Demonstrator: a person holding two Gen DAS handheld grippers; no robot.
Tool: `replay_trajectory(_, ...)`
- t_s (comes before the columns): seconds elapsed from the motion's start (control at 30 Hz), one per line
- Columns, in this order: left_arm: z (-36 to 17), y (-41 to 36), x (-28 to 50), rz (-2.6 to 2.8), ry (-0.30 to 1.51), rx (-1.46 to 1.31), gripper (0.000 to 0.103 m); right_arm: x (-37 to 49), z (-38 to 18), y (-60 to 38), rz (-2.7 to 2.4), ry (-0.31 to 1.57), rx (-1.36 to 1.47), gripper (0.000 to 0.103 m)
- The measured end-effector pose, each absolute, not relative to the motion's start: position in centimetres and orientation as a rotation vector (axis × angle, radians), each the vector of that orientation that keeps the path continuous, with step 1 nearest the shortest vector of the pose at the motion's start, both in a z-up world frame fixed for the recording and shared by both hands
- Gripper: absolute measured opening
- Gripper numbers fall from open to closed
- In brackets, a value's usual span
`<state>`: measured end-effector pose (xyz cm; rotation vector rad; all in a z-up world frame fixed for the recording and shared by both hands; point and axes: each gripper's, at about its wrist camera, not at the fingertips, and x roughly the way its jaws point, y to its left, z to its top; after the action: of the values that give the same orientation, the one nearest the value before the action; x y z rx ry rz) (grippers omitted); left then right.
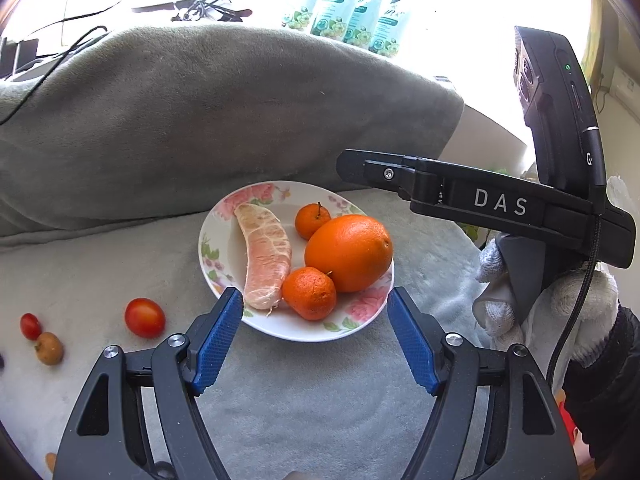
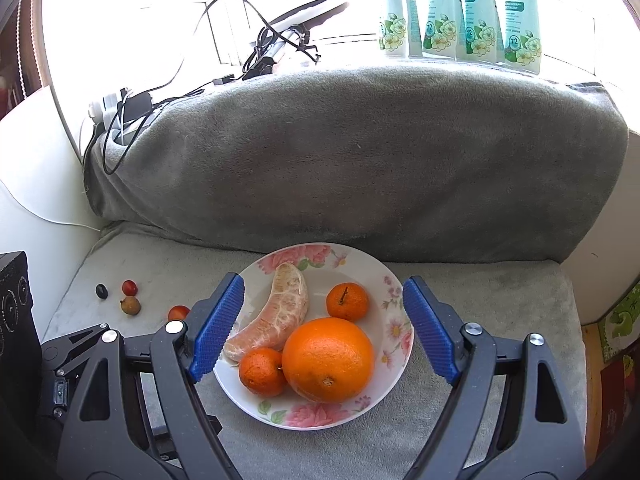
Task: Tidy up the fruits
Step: 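Withdraw both grippers from the plate toward the remaining fruit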
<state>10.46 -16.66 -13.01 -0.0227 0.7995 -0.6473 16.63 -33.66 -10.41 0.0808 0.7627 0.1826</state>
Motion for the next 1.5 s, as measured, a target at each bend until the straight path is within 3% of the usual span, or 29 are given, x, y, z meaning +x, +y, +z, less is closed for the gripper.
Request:
replay_trajectory(0.73, -11.1, -8.2, 9.9, -0.531, 0.746, -0.096, 0.075, 14.8, -9.1, -29.7, 0.260, 0.753, 0.081, 0.084)
replay_trajectory(1.5, -13.1, 2.9, 10.2, -0.329, 0.739, -0.132, 0.075, 16.4, -10.7, -19.3, 0.463, 0.813, 0.010, 0.084)
